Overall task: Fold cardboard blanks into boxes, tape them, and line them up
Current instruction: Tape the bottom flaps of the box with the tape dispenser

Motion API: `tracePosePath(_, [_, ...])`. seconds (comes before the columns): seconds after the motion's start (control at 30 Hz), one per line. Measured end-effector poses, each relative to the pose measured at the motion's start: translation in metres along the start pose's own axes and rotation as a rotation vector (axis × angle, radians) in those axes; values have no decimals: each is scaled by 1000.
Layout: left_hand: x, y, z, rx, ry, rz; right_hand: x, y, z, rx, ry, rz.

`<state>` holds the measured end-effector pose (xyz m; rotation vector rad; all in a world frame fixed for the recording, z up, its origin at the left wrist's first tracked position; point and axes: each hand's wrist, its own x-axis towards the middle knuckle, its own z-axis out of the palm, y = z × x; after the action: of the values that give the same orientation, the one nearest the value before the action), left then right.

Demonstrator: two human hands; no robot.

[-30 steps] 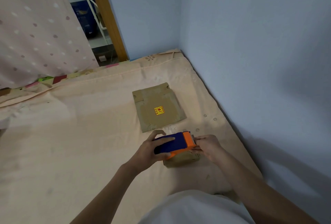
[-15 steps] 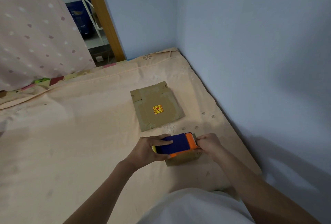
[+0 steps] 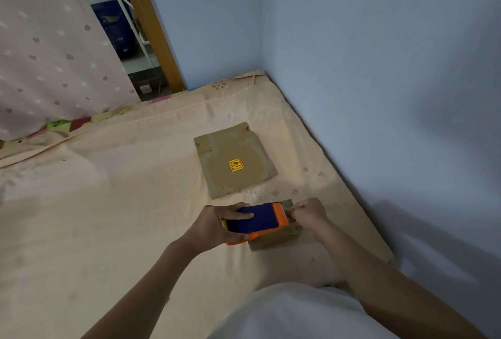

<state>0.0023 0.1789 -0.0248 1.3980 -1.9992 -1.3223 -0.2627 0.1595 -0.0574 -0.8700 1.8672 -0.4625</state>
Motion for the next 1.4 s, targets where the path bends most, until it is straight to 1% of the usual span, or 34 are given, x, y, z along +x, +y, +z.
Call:
tracePosePath(0.17, [-2, -1, 0, 4, -12, -13, 6, 4, -2, 32, 3, 25])
tracePosePath(0.3, [-7, -7, -6, 18, -9, -34, 6, 5, -2, 149, -12, 62])
tracePosePath(0.37, [-7, -9, -10, 40, -12, -22, 7, 5, -1, 183, -24, 59])
tracePosePath(0.6, [-8, -13, -8, 50, -29, -23, 12, 12, -2, 252, 9, 83])
tracePosePath(0.67, [-11, -19, -12, 66, -32, -38, 13, 14, -7, 312, 3, 79])
tracePosePath(0.73, [-14, -23, -16, 101, -43, -57, 13, 14, -8, 316, -14, 53])
tracePosePath(0.9, [-13, -26, -15, 142, -42, -79, 11, 11, -9, 262, 15, 41])
tracePosePath(1.0, [-13, -25, -13, 169, -41, -55, 9, 6, -13, 142, 69, 4])
tracePosePath(1.1, [-12, -19, -13, 225, -48, -17, 5, 0, -19, -18, 86, -28])
tracePosePath(1.27, [-8, -12, -12, 316, -72, 37, 8, 2, -18, -185, 127, -67])
tracePosePath(1.4, [-5, -10, -9, 356, -78, 44, 11, 7, -13, -247, 165, -90])
